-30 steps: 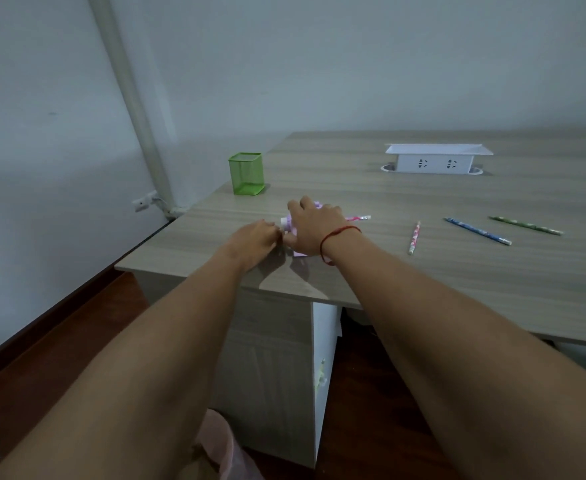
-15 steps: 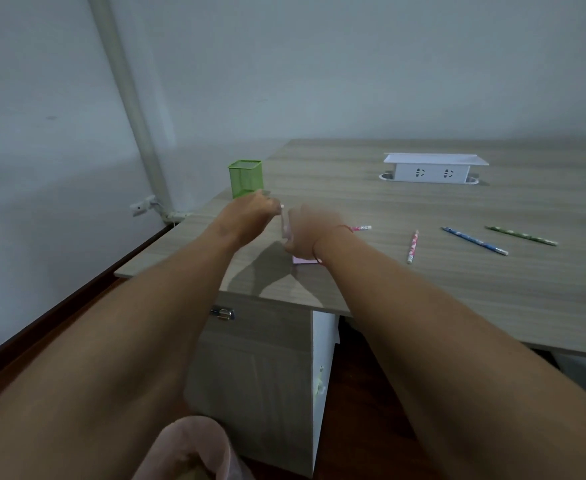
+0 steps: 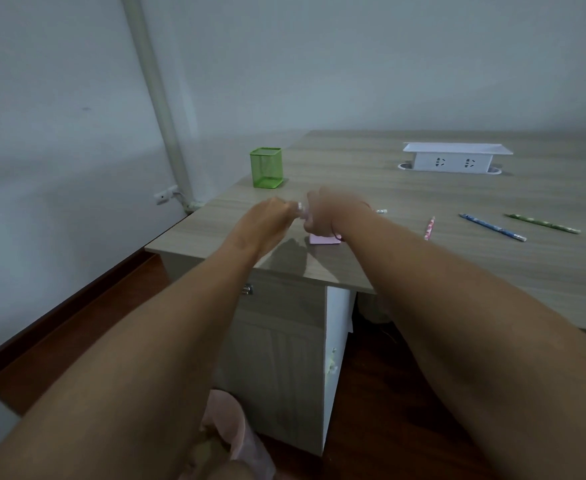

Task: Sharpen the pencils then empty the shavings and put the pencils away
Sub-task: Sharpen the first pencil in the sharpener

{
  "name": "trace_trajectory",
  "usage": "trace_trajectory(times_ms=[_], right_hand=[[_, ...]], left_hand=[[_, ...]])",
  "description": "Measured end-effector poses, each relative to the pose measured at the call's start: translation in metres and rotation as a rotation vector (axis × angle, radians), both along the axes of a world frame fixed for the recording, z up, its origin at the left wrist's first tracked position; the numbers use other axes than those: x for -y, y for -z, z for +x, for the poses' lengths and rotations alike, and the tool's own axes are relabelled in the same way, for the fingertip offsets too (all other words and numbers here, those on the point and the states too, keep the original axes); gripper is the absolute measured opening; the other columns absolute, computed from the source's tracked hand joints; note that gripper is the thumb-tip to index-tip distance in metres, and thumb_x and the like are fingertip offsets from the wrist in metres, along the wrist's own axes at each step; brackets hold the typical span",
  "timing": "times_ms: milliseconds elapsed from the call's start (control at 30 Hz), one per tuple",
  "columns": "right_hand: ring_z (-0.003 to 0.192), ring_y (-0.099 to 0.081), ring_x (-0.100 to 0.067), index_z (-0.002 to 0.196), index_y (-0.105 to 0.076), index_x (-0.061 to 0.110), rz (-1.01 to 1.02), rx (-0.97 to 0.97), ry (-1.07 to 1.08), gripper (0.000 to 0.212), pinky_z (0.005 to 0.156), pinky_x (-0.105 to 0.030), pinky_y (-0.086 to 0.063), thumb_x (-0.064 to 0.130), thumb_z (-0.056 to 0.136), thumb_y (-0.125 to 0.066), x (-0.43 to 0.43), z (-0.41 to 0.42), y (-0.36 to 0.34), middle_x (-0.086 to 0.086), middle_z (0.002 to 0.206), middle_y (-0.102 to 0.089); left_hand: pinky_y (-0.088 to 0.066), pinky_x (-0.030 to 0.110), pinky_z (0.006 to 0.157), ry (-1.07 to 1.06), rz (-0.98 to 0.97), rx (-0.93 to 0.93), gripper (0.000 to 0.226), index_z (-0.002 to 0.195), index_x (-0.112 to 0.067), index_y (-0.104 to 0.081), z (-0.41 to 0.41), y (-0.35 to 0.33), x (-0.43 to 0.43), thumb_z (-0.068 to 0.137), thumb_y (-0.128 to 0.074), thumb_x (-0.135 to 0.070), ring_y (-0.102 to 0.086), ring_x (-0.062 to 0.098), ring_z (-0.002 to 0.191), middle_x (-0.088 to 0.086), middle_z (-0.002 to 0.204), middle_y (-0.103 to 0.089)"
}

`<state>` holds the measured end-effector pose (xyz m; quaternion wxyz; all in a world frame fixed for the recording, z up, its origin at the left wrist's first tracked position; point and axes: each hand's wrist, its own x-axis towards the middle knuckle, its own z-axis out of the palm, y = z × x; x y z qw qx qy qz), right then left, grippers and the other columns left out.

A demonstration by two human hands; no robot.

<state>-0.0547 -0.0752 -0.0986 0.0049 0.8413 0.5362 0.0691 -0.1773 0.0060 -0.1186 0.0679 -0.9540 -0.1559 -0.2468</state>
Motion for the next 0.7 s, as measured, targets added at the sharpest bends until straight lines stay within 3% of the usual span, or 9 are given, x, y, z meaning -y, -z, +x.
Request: trace_trajectory(times_ms=[133, 300, 533, 700], right_hand=[[0.126, -0.046, -0.034, 0.136, -0.036, 0.012, 0.003, -0.008, -0.018, 0.049, 0.099, -0.044, -0.039, 0.039, 0.095, -0.042, 0.001, 0.002, 0.0, -0.01, 0.143, -0.037], [0.125, -0.047, -0.034, 0.136, -0.037, 0.013, 0.0, -0.02, -0.022, 0.052, 0.099, -0.045, -0.04, 0.043, 0.095, -0.042, 0.0, 0.004, 0.001, -0.01, 0.143, -0.037], [0.123, -0.048, -0.033, 0.134, -0.04, 0.013, 0.043, 0.002, -0.051, 0.048, 0.097, -0.044, -0.041, 0.042, 0.095, -0.039, 0.001, 0.005, 0.003, -0.011, 0.14, -0.04], [0.123, -0.049, -0.034, 0.136, -0.038, 0.011, 0.05, 0.037, -0.067, 0.049, 0.096, -0.043, -0.041, 0.04, 0.097, -0.036, 0.003, 0.004, 0.005, -0.012, 0.14, -0.04]], left_hand=[[-0.044, 0.038, 0.063, 0.015, -0.091, -0.083, 0.028, 0.101, -0.007, -0.057, -0.007, 0.005, 0.017, 0.101, -0.036, -0.026, -0.057, 0.032, 0.068, 0.011, 0.073, -0.054], [-0.044, 0.038, 0.069, -0.055, -0.16, -0.169, 0.033, 0.097, 0.001, -0.064, 0.001, -0.001, 0.008, 0.1, -0.04, -0.023, -0.061, 0.037, 0.081, 0.021, 0.092, -0.066], [-0.044, 0.036, 0.076, -0.101, -0.186, -0.223, 0.03, 0.108, -0.004, -0.065, 0.002, -0.007, 0.004, 0.099, -0.044, -0.023, -0.062, 0.036, 0.09, 0.02, 0.102, -0.067], [-0.044, 0.036, 0.083, -0.108, -0.227, -0.293, 0.032, 0.111, 0.0, -0.061, 0.006, 0.004, 0.012, 0.101, -0.036, -0.018, -0.061, 0.035, 0.097, 0.02, 0.108, -0.066]])
